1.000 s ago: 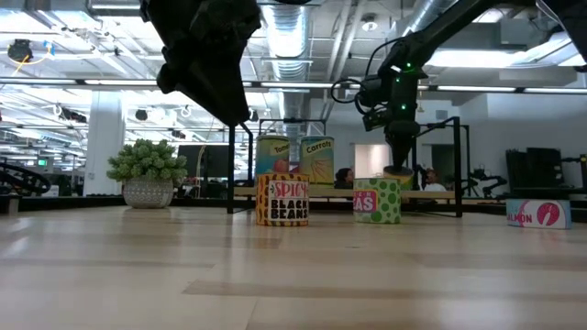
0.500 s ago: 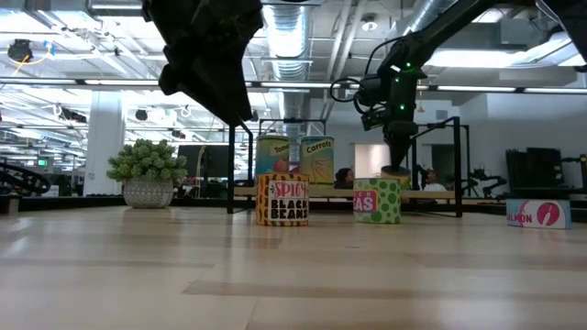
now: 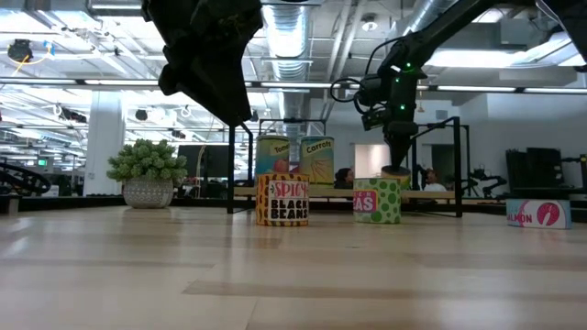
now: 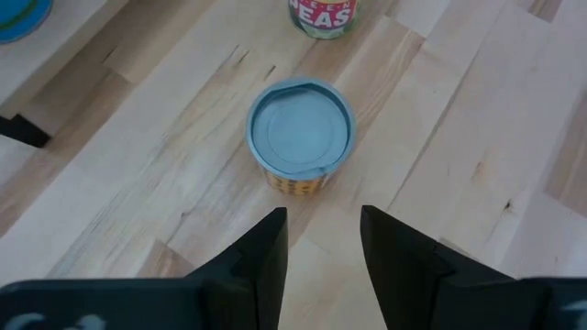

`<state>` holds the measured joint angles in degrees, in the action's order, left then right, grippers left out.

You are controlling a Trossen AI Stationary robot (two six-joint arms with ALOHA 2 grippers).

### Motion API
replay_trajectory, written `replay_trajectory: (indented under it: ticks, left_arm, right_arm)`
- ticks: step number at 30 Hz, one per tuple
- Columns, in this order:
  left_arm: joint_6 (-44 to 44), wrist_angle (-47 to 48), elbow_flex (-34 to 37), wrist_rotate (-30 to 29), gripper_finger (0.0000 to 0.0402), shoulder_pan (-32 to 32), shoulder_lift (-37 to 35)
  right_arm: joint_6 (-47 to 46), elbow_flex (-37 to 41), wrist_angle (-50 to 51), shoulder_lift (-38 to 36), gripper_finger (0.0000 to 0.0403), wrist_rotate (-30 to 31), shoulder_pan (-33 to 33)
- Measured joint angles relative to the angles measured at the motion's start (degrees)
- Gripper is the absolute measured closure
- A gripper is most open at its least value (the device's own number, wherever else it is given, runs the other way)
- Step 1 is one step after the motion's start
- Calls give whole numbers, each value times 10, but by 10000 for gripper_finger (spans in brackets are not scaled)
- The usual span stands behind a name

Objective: Pick and place cans onto a shelf
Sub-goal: Put the canned mushroom on the shelf

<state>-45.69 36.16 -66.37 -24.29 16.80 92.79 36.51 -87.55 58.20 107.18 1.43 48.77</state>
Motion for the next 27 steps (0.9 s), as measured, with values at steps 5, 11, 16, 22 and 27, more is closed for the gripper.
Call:
replay_trajectory:
  ticks: [5, 11, 16, 22, 27]
  left_arm:
    - [0, 1, 0, 0, 274, 0, 0]
    - [19, 1, 0, 0, 274, 0, 0]
    - [19, 1, 0, 0, 274, 0, 0]
    - [19, 1, 0, 0, 274, 0, 0]
    - [21, 1, 0, 0, 274, 0, 0]
  right_arm:
    - [16, 0, -13, 0, 345, 0, -3]
    - [54, 0, -21, -1, 346, 1, -19]
    - [55, 0, -39, -1, 347, 1, -32]
    - [18, 0, -41, -1, 347, 23, -32]
    - [-9, 0, -29, -1, 346, 34, -20]
